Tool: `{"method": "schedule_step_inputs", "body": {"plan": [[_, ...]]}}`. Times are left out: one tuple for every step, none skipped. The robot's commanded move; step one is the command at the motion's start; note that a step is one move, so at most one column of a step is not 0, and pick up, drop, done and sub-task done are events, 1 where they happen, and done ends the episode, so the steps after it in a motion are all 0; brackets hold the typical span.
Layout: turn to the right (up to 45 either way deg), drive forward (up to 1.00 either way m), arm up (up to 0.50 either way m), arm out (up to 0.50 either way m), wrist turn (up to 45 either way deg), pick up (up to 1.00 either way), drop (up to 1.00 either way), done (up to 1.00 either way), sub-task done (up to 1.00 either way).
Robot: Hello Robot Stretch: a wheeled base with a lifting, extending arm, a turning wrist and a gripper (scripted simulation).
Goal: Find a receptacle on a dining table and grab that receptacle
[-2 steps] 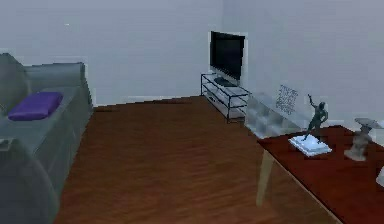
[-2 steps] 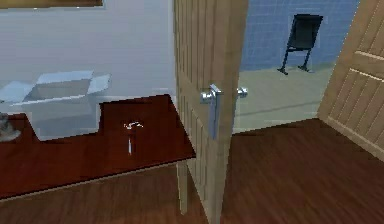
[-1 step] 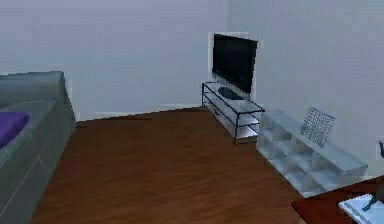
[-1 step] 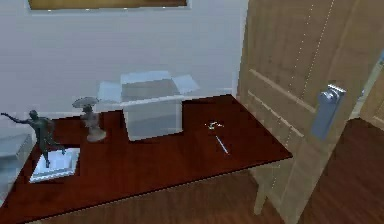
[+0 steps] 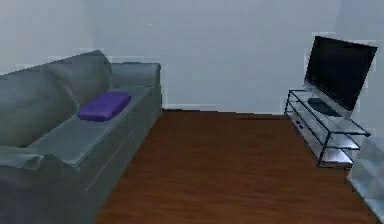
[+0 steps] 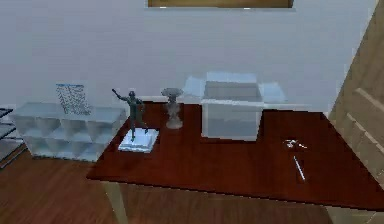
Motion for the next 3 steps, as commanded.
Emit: {"method": "schedule_step_inputs", "body": {"plan": [[45.0, 0.0, 0.0, 0.0, 0.0, 0.0, 0.0, 0.0, 0.0], [9.0, 0.0, 0.0, 0.0, 0.0, 0.0, 0.0, 0.0, 0.0], [0.0, 0.6, 0.0, 0.0, 0.0, 0.0, 0.0, 0.0, 0.0]]}}
